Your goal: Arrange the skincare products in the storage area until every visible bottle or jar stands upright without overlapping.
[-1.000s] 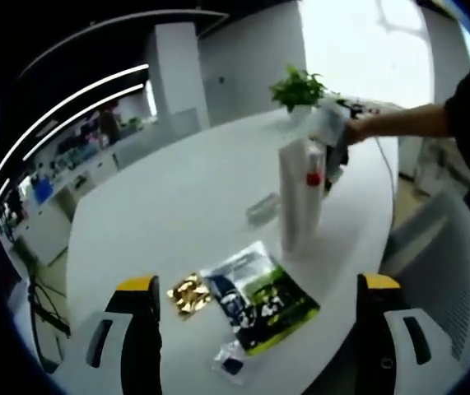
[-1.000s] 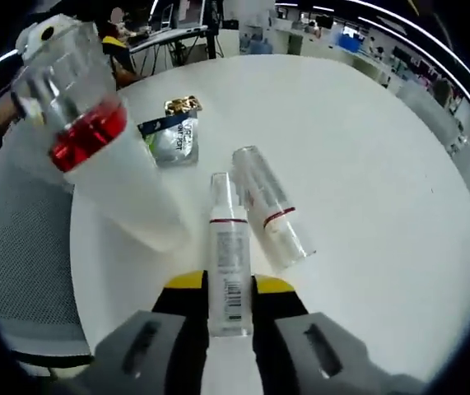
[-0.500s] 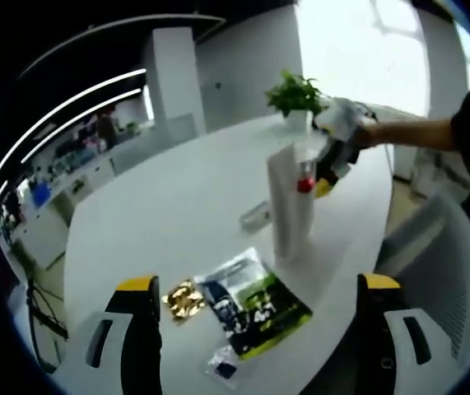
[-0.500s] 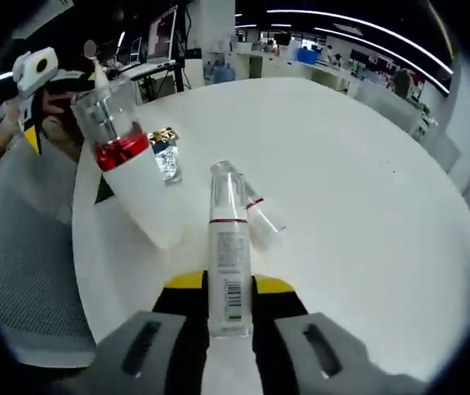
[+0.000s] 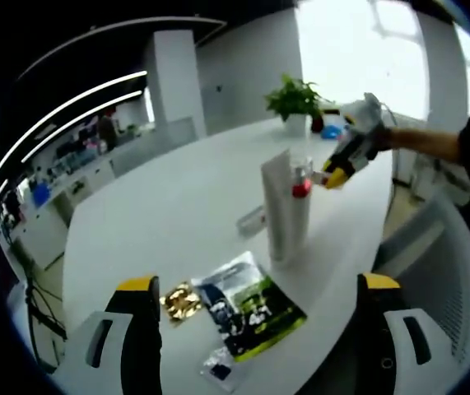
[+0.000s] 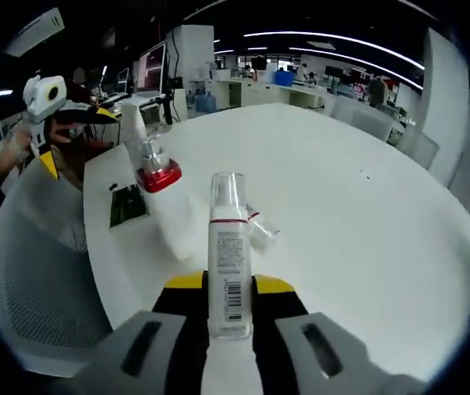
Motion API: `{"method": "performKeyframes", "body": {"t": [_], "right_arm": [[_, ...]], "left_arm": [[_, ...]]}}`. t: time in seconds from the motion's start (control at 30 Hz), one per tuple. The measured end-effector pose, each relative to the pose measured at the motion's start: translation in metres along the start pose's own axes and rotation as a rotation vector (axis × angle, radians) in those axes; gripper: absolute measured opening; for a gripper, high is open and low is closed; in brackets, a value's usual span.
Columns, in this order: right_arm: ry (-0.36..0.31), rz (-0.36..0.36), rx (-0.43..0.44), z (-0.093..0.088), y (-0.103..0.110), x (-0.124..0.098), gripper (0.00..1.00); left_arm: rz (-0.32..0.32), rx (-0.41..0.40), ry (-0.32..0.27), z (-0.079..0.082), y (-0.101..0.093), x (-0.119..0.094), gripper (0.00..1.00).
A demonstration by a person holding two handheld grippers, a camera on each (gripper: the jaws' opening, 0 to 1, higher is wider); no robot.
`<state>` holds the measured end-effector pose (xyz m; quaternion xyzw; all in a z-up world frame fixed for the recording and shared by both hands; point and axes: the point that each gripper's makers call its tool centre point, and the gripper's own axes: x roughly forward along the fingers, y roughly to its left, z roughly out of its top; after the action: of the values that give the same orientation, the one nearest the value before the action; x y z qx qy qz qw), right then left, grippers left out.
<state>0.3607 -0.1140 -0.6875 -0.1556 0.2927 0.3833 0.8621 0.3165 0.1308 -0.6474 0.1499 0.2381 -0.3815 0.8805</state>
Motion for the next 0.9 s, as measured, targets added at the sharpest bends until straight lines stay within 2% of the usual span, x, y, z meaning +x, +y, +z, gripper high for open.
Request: {"method": "performKeyframes", "body": {"t": [0.07, 0.2, 0.4, 0.63, 0.8, 0.9], "right_arm": [[-0.012, 0.004, 0.013, 0.003, 0.003, -0.005, 0.17], [-0.092, -0.024, 0.031, 0.019, 0.008, -0.022, 0.17], [-0.147, -0.025, 0.055, 0.034, 0.02, -0.043, 0.18], [-0.196, 0.008, 0.065, 0.042, 0.04, -0.056, 0.18], [-0.205, 0.046, 0.054, 0.044, 0.056, -0.058, 0.18], [-0.212, 0.073, 0.064, 0.046, 0.066, -0.054, 0.18]], "left_arm": [[-0.002, -0.007, -0.008, 0.002, -0.002, 0.001, 0.97], [-0.013, -0.022, -0.021, 0.004, -0.007, 0.001, 0.97], [-0.014, -0.036, -0.027, 0.005, -0.011, 0.0, 0.97], [-0.022, -0.045, -0.037, 0.009, -0.017, 0.0, 0.97], [-0.043, -0.046, -0.057, 0.014, -0.023, 0.0, 0.97], [-0.072, -0.026, -0.056, 0.014, -0.03, 0.0, 0.92]]}}
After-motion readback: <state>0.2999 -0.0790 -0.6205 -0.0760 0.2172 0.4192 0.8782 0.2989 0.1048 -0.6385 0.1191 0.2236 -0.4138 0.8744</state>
